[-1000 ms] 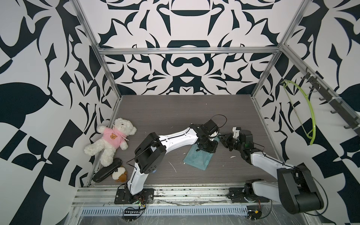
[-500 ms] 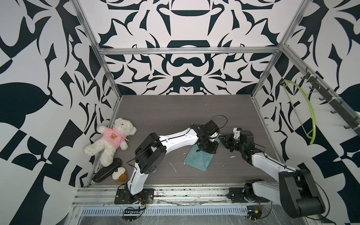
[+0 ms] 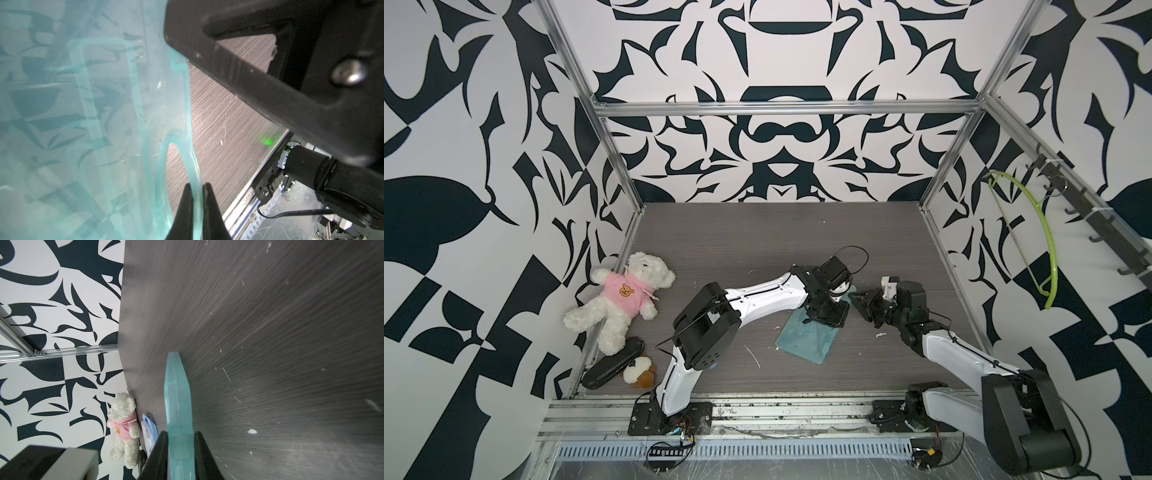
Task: Open the ruler set and take out the ruler
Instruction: Open the ruler set box at the center of the board.
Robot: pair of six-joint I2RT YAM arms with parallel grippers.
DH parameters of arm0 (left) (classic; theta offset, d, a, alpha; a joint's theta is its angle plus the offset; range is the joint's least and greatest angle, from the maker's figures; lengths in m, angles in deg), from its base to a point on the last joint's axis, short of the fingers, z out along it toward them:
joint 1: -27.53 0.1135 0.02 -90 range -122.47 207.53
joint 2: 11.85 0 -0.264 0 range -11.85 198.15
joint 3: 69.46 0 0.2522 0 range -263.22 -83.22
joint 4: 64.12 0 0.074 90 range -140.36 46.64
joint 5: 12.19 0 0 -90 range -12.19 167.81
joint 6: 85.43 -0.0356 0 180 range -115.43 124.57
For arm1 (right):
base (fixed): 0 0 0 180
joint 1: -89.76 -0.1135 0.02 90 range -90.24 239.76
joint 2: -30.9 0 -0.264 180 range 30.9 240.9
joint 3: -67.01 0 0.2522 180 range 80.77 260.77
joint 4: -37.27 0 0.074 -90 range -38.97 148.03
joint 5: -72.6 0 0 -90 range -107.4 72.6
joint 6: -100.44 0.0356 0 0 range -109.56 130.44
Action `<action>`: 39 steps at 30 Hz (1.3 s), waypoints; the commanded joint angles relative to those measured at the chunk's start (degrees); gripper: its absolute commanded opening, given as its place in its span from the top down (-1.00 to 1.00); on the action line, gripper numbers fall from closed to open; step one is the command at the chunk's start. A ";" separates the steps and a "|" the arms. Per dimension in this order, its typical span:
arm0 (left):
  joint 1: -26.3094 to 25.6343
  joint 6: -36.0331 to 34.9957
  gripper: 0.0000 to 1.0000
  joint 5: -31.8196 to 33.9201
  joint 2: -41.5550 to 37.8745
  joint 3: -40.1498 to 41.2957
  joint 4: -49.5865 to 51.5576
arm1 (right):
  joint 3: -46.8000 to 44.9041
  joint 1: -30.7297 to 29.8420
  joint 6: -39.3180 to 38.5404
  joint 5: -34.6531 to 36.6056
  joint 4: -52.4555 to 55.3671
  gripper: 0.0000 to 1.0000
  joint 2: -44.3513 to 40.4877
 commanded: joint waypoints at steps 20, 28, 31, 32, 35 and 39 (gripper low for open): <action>-0.72 0.41 1.00 0.16 1.22 -0.48 -0.05 | 3.29 -0.16 -1.77 0.16 -0.81 1.00 0.02; -0.95 1.06 1.00 0.78 1.51 1.40 -1.02 | 6.05 -0.15 -2.70 -0.37 1.63 1.00 -0.71; -0.94 2.05 1.00 2.49 1.94 1.84 -0.70 | 7.91 -0.07 -3.88 -0.64 4.72 1.00 -2.00; -0.90 2.65 1.00 3.74 2.17 1.80 -0.15 | 8.53 0.01 -4.21 -0.86 5.66 1.00 -2.59; -0.85 3.59 1.00 6.19 3.06 1.60 1.44 | 9.83 0.91 -4.22 -2.14 7.34 1.00 -4.16; -0.85 4.73 1.00 7.63 4.08 1.75 2.48 | 11.42 3.90 -3.34 -5.22 8.63 1.00 -6.00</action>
